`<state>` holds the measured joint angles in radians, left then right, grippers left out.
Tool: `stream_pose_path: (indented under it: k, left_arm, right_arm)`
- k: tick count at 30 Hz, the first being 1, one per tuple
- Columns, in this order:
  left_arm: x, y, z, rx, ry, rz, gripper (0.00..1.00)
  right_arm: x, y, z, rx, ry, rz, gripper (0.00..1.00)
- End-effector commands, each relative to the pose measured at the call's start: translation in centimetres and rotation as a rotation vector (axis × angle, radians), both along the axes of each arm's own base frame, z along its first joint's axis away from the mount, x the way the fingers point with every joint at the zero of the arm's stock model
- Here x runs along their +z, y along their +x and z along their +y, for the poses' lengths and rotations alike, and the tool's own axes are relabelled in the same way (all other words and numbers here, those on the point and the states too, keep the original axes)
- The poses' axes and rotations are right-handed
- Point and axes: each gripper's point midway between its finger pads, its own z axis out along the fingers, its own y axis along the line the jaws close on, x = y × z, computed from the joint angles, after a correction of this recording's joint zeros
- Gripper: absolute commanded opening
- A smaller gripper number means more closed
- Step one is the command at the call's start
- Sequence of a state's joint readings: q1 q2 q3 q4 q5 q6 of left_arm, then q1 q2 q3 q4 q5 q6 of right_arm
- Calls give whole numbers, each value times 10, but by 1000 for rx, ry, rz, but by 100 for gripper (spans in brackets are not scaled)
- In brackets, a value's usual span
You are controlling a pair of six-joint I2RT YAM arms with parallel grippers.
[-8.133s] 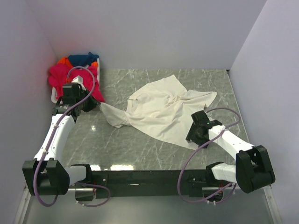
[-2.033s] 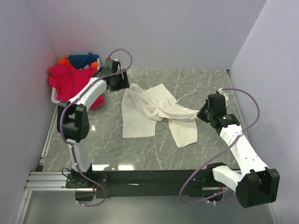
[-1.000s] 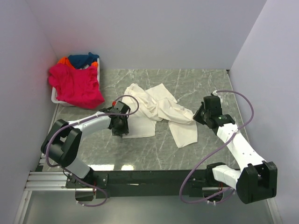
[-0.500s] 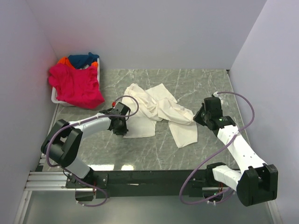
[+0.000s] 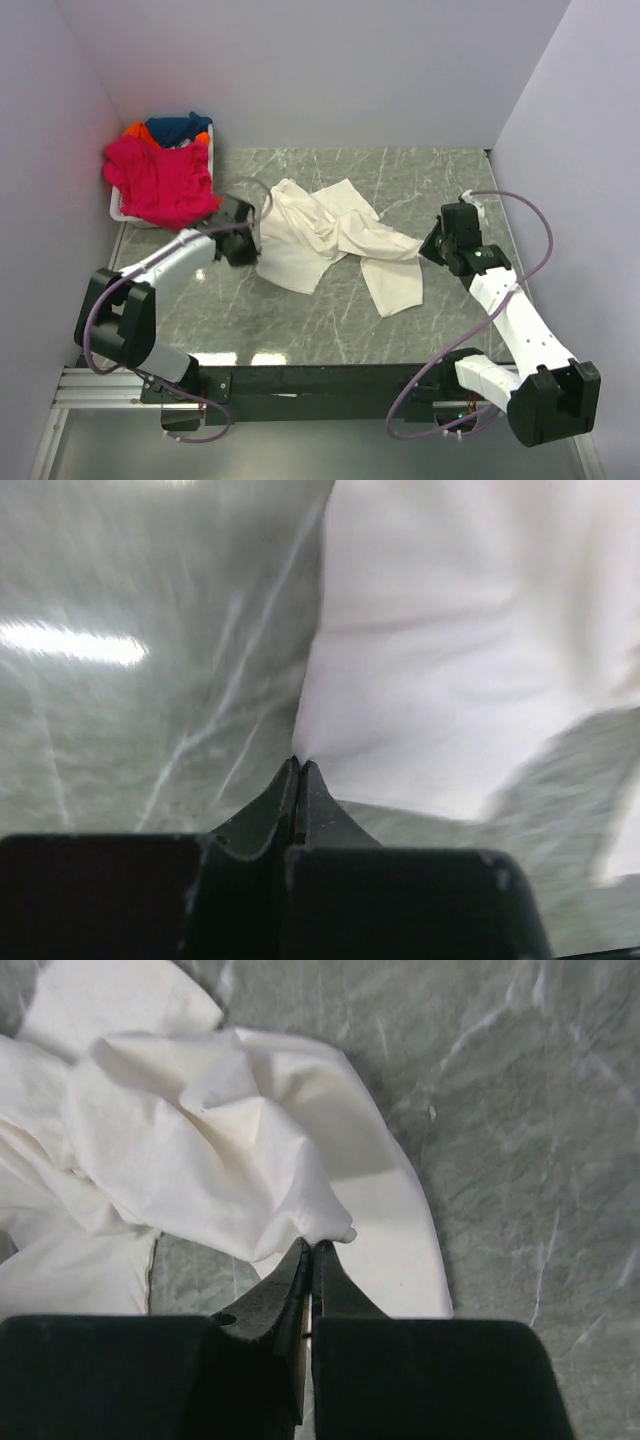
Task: Fold and stack the t-shirts
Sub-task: Flatten the tshirt out
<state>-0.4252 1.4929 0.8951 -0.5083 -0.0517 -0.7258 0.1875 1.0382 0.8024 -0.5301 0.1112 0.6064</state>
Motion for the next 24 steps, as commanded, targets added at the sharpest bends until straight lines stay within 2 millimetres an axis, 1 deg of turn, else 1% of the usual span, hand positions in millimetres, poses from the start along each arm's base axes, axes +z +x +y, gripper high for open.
stream_pose_path:
  k: [1,2,3,4,5,6,7,8,9,10,11,12,13,14,15,18,19,20,21,22,23,24]
  left_arm:
    - [110,73,1,49,-131,-286,0]
    - [125,86,4,49,-133,-326,0]
    - [140,99,9,54,-163,-352,0]
    - [168,120,7,51,-189,-412,0]
    - [183,132,14,66,-201,-435,0]
    - [199,143,16,68,-217,-466,0]
    - [238,163,14,59,-255,-544,0]
    - [259,172,18,71,-275,-588,0]
    - [282,183,29,96,-292,-640,0]
    - [326,193,29,87,-340,-725,0]
    - [348,199,41,124,-378,-766,0]
    - [371,201,44,123,-412,-810,0]
    - [410,201,43,114,-481,-888,0]
    - [430,199,45,110,-511,-929,0]
    - [464,192,51,101,-554,-1012,0]
    - [508,171,59,86,-607,-1128,0]
    - [530,151,58,65,-632,-1190,0]
    - [541,140,57,52,-643,-1224,0]
    - [551,130,69,66,-628,-1266,0]
    - [566,107,72,62,-626,-1316,0]
    - [577,95,74,55,-611,-1360,0]
    - [593,71,78,58,-592,-1420,0]
  right_arm:
    - [55,23,-10,-11,-74,-128,0]
    - [56,30,-13,-9,-105,-120,0]
    - [61,35,-17,-17,-120,-125,0]
    - [81,44,-19,-23,-125,-167,0]
    - [85,53,-20,-19,-141,-166,0]
    - [95,59,-23,-24,-146,-182,0]
    - [124,70,-24,-25,-153,-242,0]
    - [133,78,-25,-26,-161,-251,0]
    - [145,83,-26,-32,-169,-270,0]
    - [180,90,-29,-42,-173,-339,0]
    - [190,97,-29,-45,-180,-348,0]
    - [203,100,-29,-44,-183,-364,0]
    - [237,102,-30,-53,-179,-432,0]
    - [247,105,-30,-55,-180,-447,0]
    - [275,101,-31,-58,-178,-499,0]
    - [310,92,-33,-67,-174,-574,0]
    - [328,85,-34,-66,-176,-615,0]
    - [342,74,-35,-63,-172,-652,0]
    - [352,67,-34,-55,-167,-683,0]
    - [359,59,-35,-51,-168,-707,0]
    - [373,41,-36,-50,-161,-754,0]
    - [382,31,-38,-54,-161,-785,0]
